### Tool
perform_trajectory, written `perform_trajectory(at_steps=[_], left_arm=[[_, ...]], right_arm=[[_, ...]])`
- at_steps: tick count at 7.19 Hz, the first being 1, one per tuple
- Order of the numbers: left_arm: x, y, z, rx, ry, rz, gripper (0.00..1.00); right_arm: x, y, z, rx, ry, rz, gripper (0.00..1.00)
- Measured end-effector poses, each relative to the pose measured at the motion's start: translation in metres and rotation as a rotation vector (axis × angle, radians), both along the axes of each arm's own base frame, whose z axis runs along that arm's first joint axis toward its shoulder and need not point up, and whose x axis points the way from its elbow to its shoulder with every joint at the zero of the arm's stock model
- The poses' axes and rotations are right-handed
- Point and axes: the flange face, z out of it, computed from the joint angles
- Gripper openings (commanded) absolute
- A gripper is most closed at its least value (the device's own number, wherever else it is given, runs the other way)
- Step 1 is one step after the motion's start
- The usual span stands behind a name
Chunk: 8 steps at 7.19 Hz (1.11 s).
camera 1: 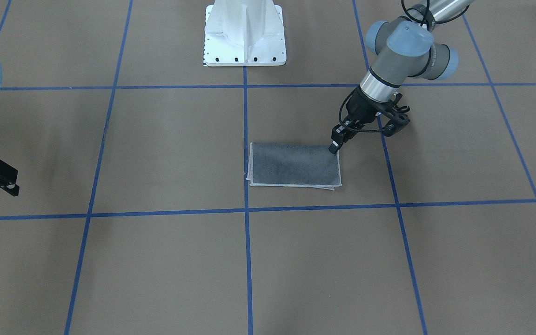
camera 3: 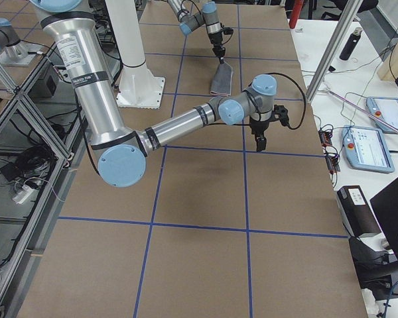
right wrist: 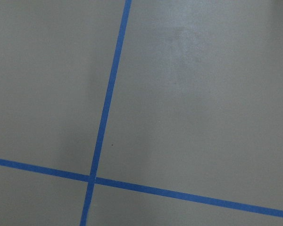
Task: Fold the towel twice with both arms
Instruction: 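Lift the strip end with the left gripper and fold it over the other half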
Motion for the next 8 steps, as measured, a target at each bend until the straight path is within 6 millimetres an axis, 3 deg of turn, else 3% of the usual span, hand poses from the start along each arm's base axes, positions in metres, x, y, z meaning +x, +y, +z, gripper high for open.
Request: perform_trajectory(at_steps=[1,4,5,7,8], left_arm=[[0.016,0.003,-0.015,0.027,0.011,0.009,0.00],[0.088,0.004,-0.075,0.114,0.041,0.035,0.00],[0.104,0.003,-0.091,0.129,0.049,0.043,0.00],[0.122,0.011,-0.103,0.149,0.051,0.061,0.00],[0.127,0.014,-0.105,0.157,0.051,0.068,0.87]], right_arm=[[0.000,0.000,0.000,0.000,0.000,0.000,1.00],[0.000,0.000,0.000,-0.002,0.000,0.000,1.00],[0.000,0.000,0.000,-0.003,-0.001,-0.001,1.00],[0.000,0.000,0.001,-0.006,-0.002,-0.001,1.00],[0.000,0.000,0.001,-0.006,-0.002,-0.001,1.00]])
